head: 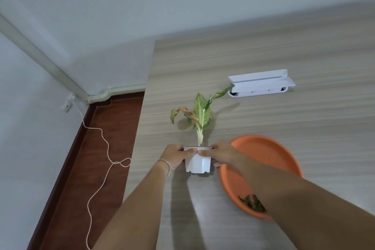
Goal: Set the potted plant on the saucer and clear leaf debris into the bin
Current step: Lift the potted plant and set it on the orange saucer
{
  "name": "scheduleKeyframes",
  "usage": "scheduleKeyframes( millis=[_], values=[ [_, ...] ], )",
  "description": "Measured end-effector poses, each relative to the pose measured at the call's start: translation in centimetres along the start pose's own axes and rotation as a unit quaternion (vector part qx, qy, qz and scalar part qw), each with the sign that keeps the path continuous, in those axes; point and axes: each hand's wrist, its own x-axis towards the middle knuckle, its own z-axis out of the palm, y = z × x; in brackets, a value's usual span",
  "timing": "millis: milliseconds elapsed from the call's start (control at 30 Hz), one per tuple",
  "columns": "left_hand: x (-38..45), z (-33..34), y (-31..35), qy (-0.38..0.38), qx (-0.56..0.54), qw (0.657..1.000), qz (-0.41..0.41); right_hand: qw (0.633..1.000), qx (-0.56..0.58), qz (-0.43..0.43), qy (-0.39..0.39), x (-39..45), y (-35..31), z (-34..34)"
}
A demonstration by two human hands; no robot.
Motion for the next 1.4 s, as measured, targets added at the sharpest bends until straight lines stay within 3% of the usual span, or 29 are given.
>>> scheduleKeyframes(
  millis=[367,600,867,1067,1267,1400],
  values=[
    [1.1,8.8,6.1,-0.022,-0.013,0.996,0.082,0.996,0.018,-0.069,0.059,-3.8,1.5,-10.7],
    [1.0,15.7,6.7,0.001,0.077,0.991,0.113,0.986,-0.04,-0.088,0.134,-5.3,6.4,-14.6],
    [1.1,18.7,5.3,-0.012,0.07,0.989,0.133,0.98,-0.075,-0.102,0.155,-6.2,10.0,-15.1],
    [0.1,19.4,4.7,0.023,0.16,0.97,0.181,0.979,-0.097,-0.09,0.154,-6.2,11.3,-14.5],
    [0.2,19.2,3.1,0.037,0.248,0.956,0.149,0.968,-0.155,-0.11,0.165,-6.4,11.0,-13.0],
    [-0.6,18.5,2.6,0.021,0.208,0.97,0.122,0.969,-0.135,-0.081,0.192,-6.7,11.6,-12.3]
  ],
)
